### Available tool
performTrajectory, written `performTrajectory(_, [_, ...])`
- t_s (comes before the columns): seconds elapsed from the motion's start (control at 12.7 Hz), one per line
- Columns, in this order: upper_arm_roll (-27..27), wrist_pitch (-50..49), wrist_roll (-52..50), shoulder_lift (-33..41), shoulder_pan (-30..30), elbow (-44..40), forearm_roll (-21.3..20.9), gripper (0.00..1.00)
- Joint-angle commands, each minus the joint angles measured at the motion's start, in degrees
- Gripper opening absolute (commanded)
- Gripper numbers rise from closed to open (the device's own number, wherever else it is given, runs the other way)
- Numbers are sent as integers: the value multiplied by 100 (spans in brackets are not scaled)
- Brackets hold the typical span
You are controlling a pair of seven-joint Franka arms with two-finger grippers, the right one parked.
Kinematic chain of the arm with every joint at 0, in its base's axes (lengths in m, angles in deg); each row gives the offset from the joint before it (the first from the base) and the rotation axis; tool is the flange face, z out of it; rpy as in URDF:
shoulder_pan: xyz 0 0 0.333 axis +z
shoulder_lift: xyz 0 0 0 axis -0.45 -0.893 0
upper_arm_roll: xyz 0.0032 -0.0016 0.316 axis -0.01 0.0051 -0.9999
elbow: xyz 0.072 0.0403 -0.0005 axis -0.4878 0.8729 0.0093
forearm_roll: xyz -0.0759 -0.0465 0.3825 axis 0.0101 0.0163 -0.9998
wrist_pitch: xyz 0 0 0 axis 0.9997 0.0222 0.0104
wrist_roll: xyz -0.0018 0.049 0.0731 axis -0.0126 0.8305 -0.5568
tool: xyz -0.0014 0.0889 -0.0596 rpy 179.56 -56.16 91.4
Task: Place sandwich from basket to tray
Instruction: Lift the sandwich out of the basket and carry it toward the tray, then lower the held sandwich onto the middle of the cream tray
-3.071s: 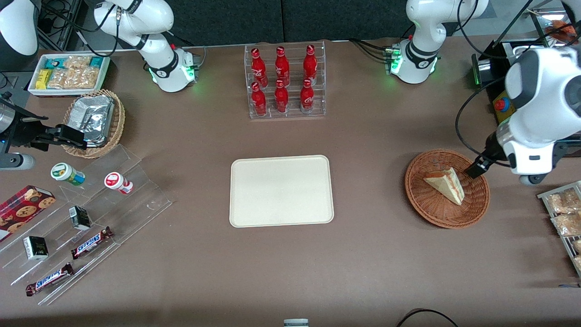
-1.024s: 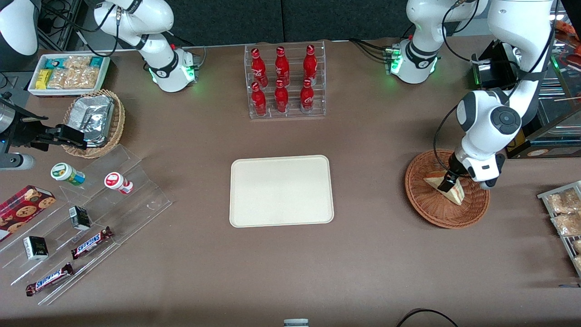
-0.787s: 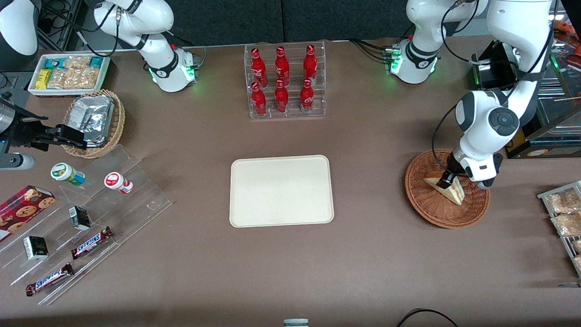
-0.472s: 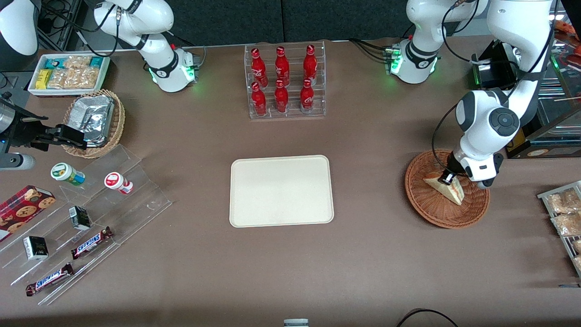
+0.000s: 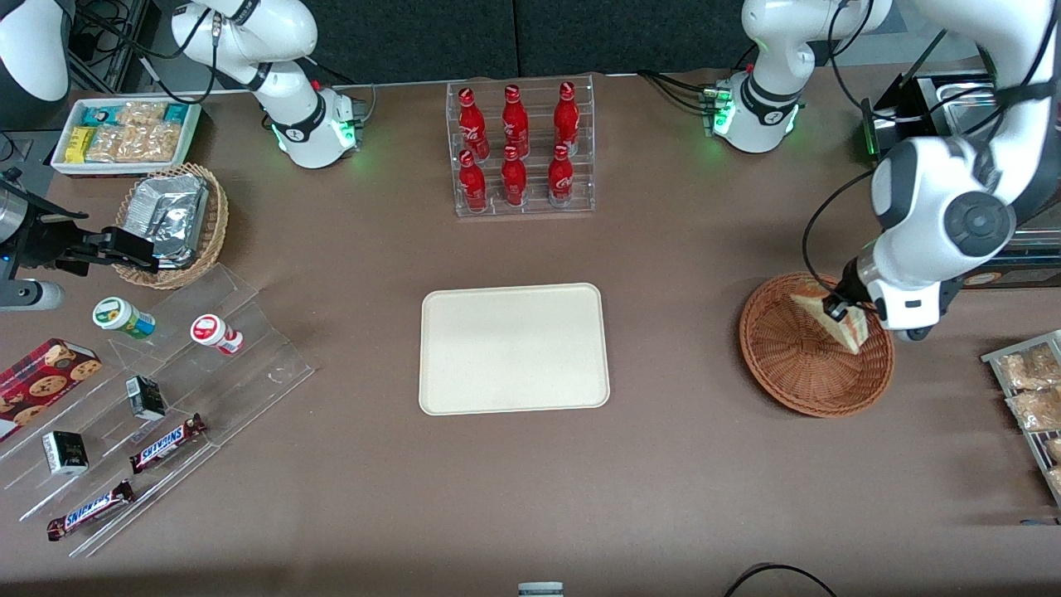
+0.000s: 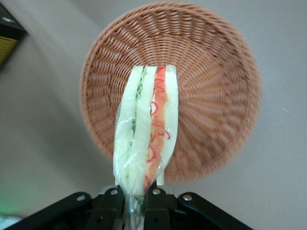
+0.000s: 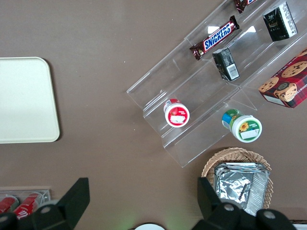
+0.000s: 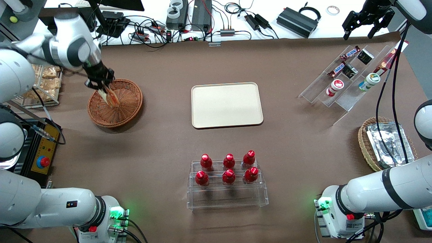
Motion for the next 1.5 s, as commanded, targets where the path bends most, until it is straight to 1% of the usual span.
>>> performTrajectory(0.0, [-9,-1195,-20,-76,-547,-1180,-20,0])
performTrajectory(0.16, [0,-1514,-81,-85,-908,-1787,50,0])
performTrajectory(0.39, [44,-1550,-143,-190,-1277,-2526,594,0])
performTrajectory(0.47, [53,-1558,-195,-234,-1487,-2650,656,0])
performTrajectory(0.71, [44,-1454,-21,-558,-2164,-2782,604,0])
performTrajectory(0.87, [44,-1444,-28,-1163,-2629,-3316,587,0])
performTrajectory(1.02, [44,-1218,-12,-1621,-2816,-3521,595,0])
performTrajectory(1.26, [35,-584,24,-2175,-3053,-3530,569,0])
performTrajectory(1.42, [44,-250,-2,-2544,-3228,-3521,193,0])
